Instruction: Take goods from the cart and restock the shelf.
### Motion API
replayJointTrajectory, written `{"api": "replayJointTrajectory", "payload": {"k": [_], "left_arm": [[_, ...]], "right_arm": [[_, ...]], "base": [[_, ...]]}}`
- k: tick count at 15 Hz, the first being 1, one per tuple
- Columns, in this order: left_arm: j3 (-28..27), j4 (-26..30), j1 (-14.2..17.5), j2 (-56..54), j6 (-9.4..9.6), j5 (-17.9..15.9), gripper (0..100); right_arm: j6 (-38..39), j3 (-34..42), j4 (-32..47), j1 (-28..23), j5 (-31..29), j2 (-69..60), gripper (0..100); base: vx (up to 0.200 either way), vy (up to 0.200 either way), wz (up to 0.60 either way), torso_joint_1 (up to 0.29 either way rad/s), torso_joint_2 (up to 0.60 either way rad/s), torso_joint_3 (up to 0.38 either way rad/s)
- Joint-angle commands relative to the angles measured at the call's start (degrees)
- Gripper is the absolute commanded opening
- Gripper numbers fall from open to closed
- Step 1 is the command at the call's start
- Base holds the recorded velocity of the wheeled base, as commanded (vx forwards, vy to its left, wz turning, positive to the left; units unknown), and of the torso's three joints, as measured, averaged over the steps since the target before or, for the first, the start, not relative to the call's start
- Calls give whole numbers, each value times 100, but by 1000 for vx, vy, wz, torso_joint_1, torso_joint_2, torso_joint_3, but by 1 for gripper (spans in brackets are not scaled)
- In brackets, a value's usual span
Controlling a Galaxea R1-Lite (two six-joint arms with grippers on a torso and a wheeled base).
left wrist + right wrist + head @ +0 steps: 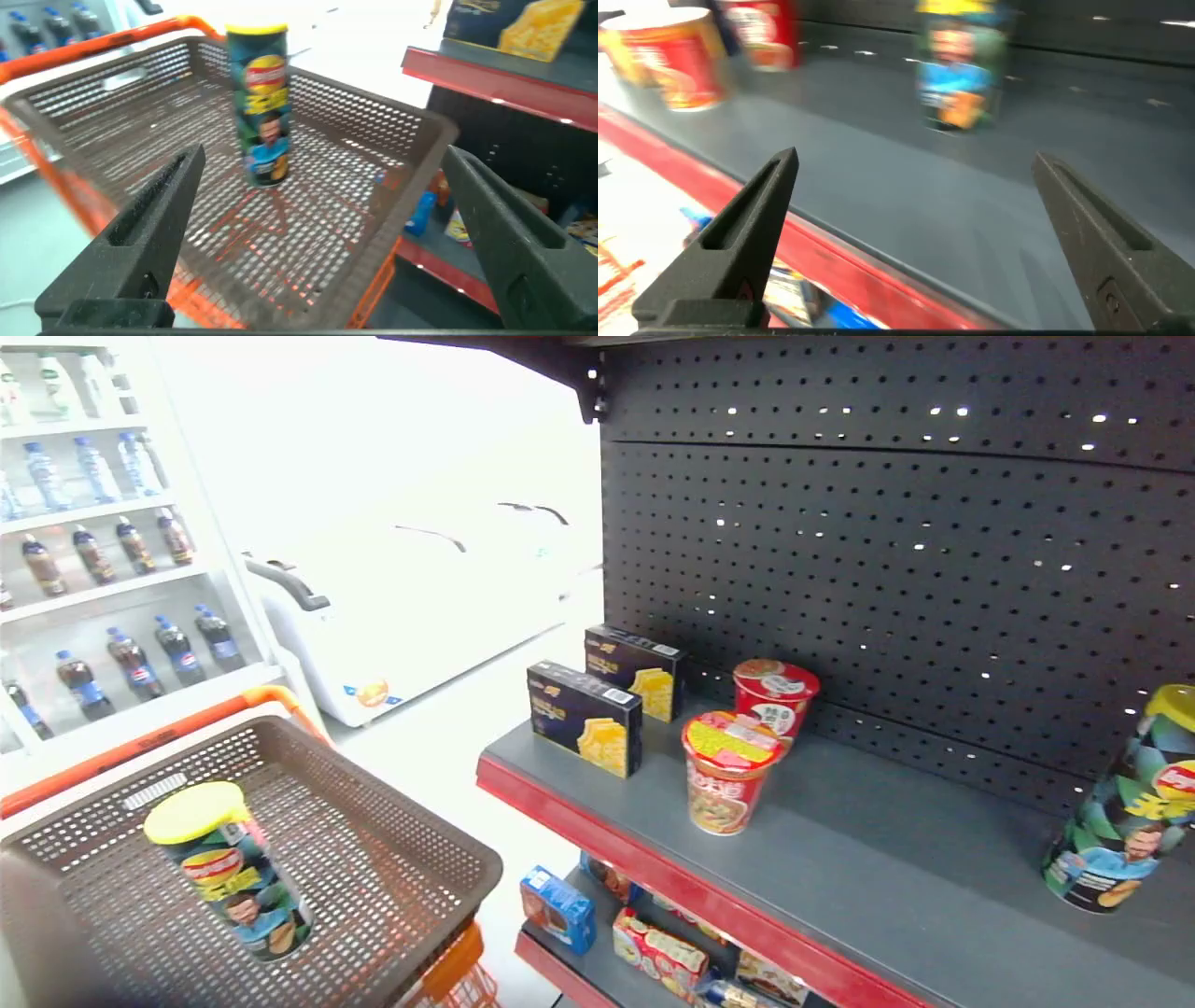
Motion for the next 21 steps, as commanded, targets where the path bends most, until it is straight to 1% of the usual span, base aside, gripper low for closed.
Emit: {"api": "replayJointTrajectory", "payload": {"k": [1,7,8,9,11,13,14,15,16,17,18,20,21], "left_arm": [[0,7,4,-2,-4,4,100],[-9,7,-5,6,14,-31,100],[-9,16,-22,6,93,-128,100],[-9,7,-22,6,137,-137,100],[-26,34,-31,33,172,-269,100],[-26,42,-145,314,199,-277,100],[-26,42,-163,332,251,-313,100],[-26,34,-330,472,295,-383,100],[-123,-54,-383,525,603,-629,100],[-756,-10,-462,824,963,-1297,100],[-1397,262,-426,2054,823,-1947,100],[-1969,-265,-541,3443,251,-2035,100],[-2312,-608,-585,4322,93,-2026,100]], "right_arm": [[2,0,-2,2,3,7,100],[2,0,-2,2,11,7,100],[37,0,-10,2,3,7,100],[37,0,-10,2,11,7,100],[46,0,-10,2,11,7,100],[46,0,-10,2,11,7,100],[46,0,-10,2,11,7,100],[46,0,-10,2,11,7,100],[46,0,-10,2,11,7,100],[46,9,-19,2,11,7,100],[55,9,-19,2,11,7,100],[46,0,-19,2,11,7,100],[46,0,-19,2,11,7,100]], "base": [[0,0,600,2,7,2],[0,0,600,5,2,4],[0,0,0,0,0,0],[0,0,0,0,0,0],[0,0,0,0,0,0],[0,0,0,0,0,0],[0,0,0,0,0,0],[0,0,0,0,0,0],[0,0,0,0,0,0],[0,0,0,0,0,0],[0,0,0,0,0,0],[0,0,0,0,0,0],[0,0,0,0,0,0]]}}
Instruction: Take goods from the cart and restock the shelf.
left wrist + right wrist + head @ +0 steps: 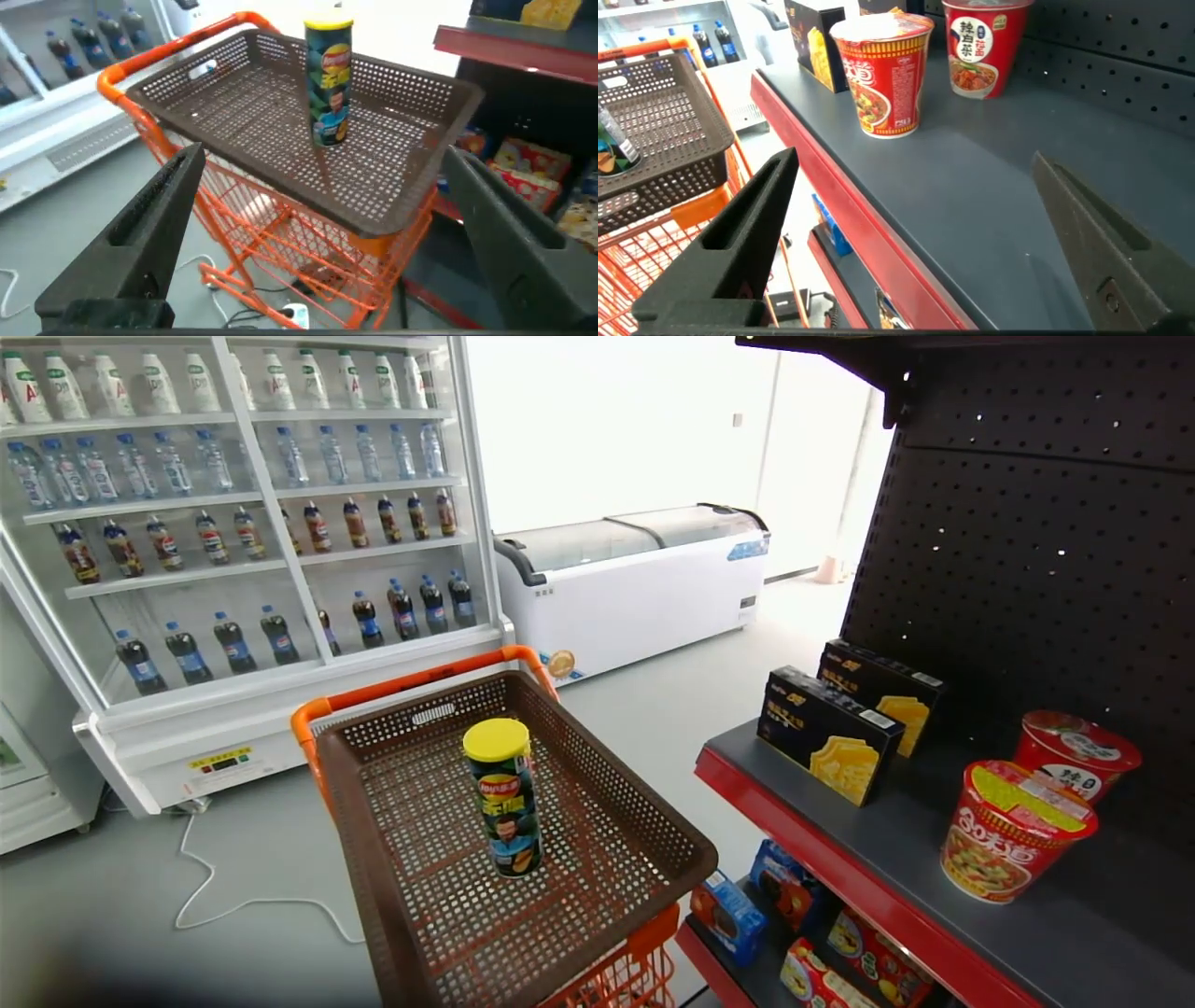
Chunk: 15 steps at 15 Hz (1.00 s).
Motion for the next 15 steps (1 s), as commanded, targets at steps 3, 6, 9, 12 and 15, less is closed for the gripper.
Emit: {"api": "replayJointTrajectory", "payload": {"k": [3,6,9,12,15], "left_arm": [[-2172,-720,-89,4584,-334,-478,100],[-2260,-1485,-72,5850,-123,-487,100],[-2304,-2047,-63,6984,-132,-795,100],[-2286,-2583,-98,7625,-159,-812,100],[-2216,-3374,-353,8460,-132,-768,100]], "right_arm": [[-3,7,-3,-2,-2,7,100],[-3,-2,-3,-2,-2,7,100],[-3,-2,-3,-2,-2,7,100],[-3,-2,5,-2,-2,7,100],[-3,7,5,-2,-2,7,100]], "base": [[0,0,0,0,0,0],[0,0,0,0,0,0],[0,0,0,0,0,0],[0,0,0,0,0,0],[0,0,0,0,0,0]]}}
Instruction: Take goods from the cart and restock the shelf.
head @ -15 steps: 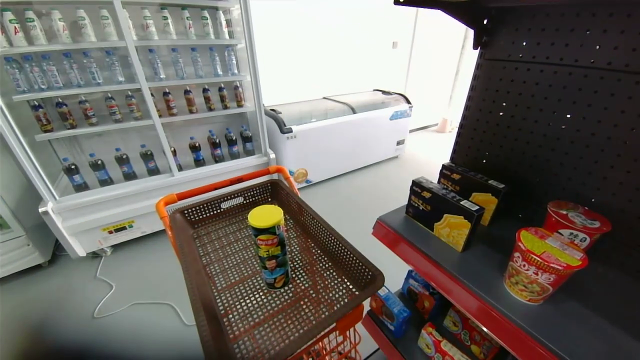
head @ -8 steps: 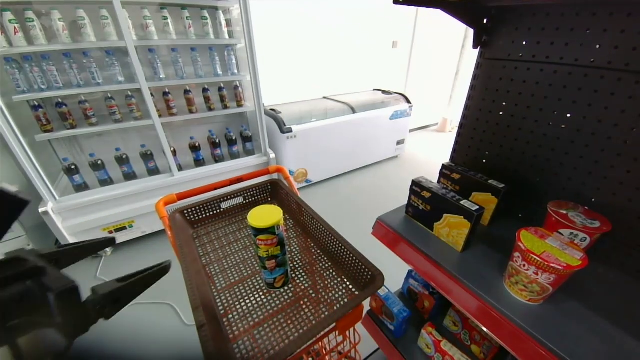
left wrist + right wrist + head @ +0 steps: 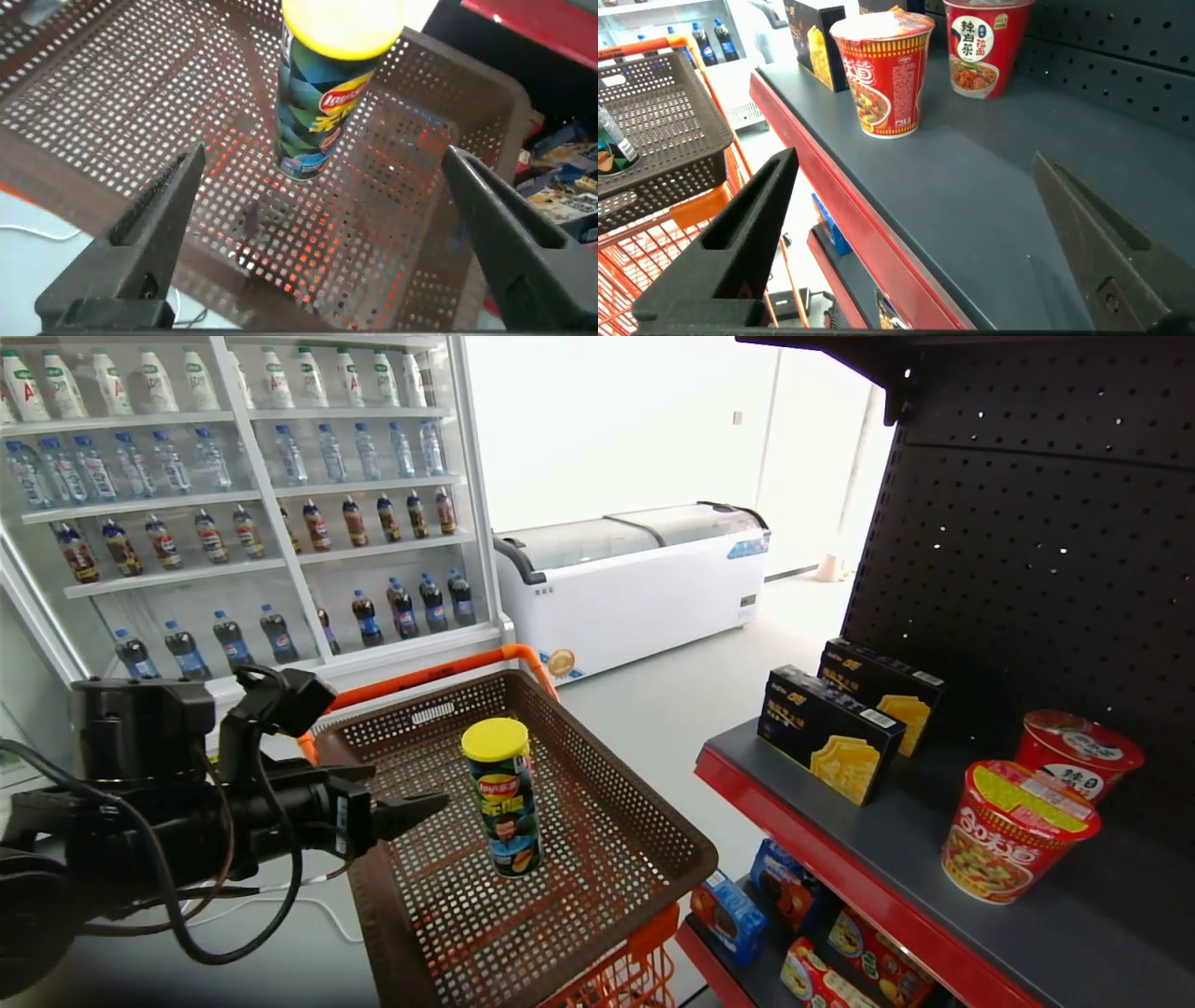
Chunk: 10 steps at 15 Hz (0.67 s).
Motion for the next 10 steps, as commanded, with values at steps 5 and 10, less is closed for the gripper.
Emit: {"api": "replayJointTrajectory", "payload": {"k": [5,10], "left_arm": [[161,-1932,-430,1794,-326,263,100],[117,-2810,-843,2505,-467,649,100]], "right_arm": [[2,-2,5,1,0,7,100],[2,-2,-3,1,0,7,100]], "base": [[0,0,0,0,0,0],[0,0,0,0,0,0]]}}
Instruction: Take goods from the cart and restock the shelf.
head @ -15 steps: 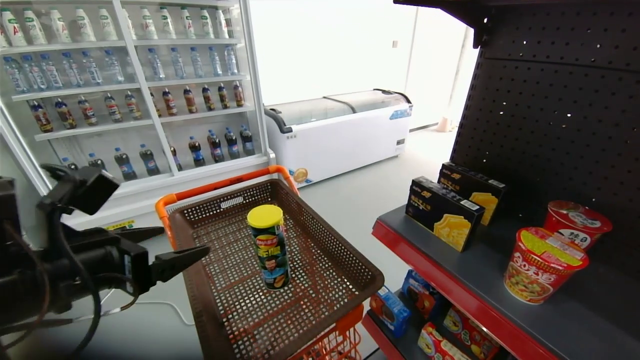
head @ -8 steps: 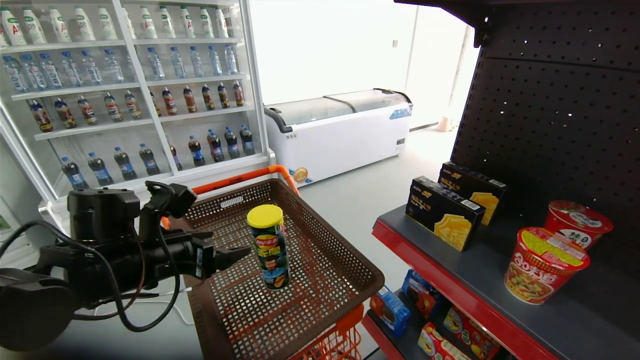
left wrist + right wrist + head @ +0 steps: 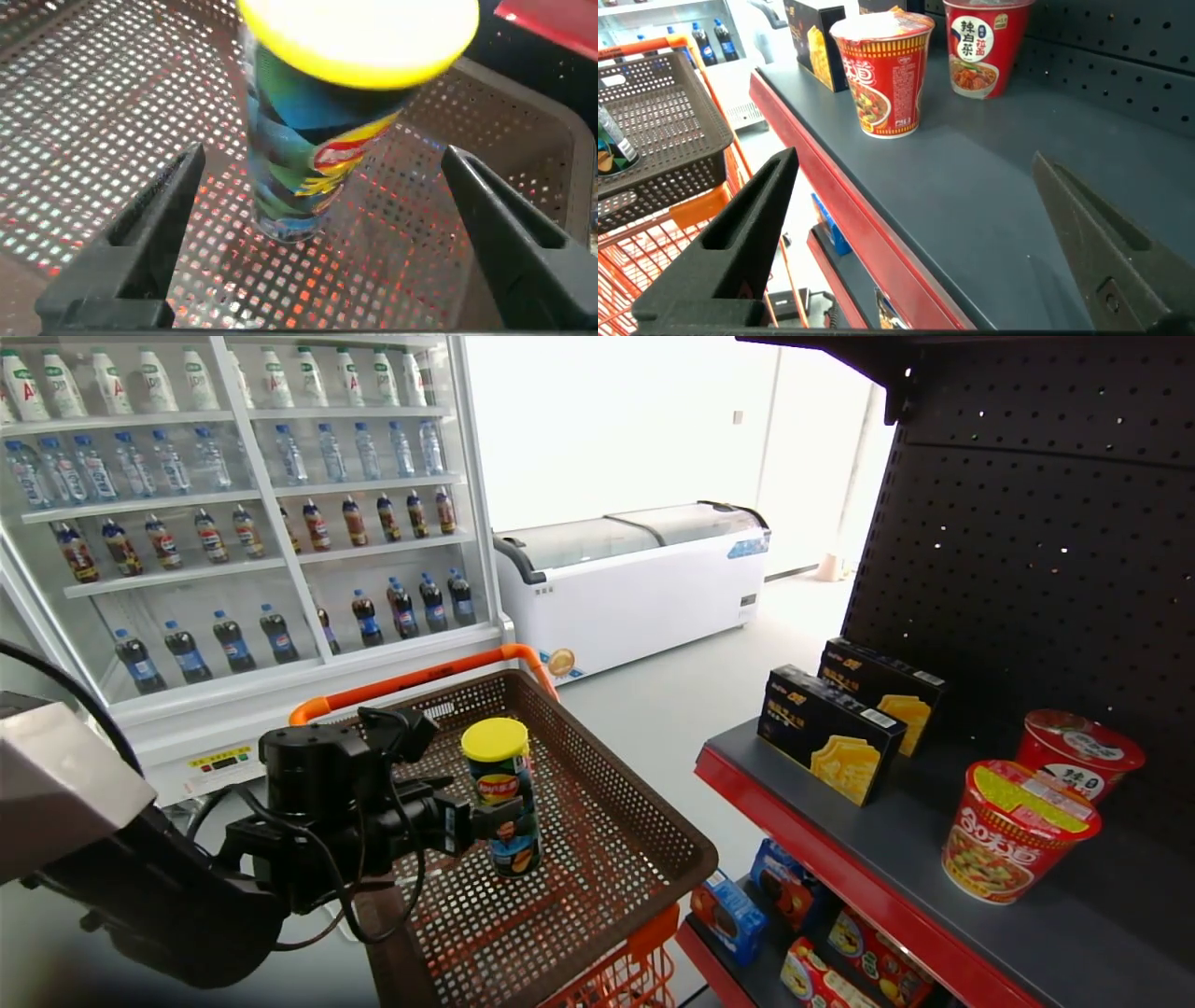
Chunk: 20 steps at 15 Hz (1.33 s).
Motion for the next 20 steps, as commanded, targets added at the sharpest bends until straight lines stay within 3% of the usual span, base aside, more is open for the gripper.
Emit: {"api": "replayJointTrajectory", "payload": {"k": [1,5,8,13,16,20], "left_arm": [[-1,-149,-178,388,8,18,100],[25,-1415,-230,853,8,106,100],[122,-2021,-239,1047,34,308,100],[262,-2337,-266,1161,43,343,100],[482,-2944,-309,1433,52,361,100],[553,-3023,-336,1539,87,369,100]], "right_arm": [[0,7,5,2,0,7,100],[0,-2,-3,2,0,7,100],[0,-2,5,2,0,7,100],[0,7,5,2,0,7,100],[0,7,-3,2,0,7,100],[0,7,-3,2,0,7,100]], "base": [[0,0,0,0,0,0],[0,0,0,0,0,0],[0,0,0,0,0,0],[0,0,0,0,0,0],[0,0,0,0,0,0],[0,0,0,0,0,0]]}}
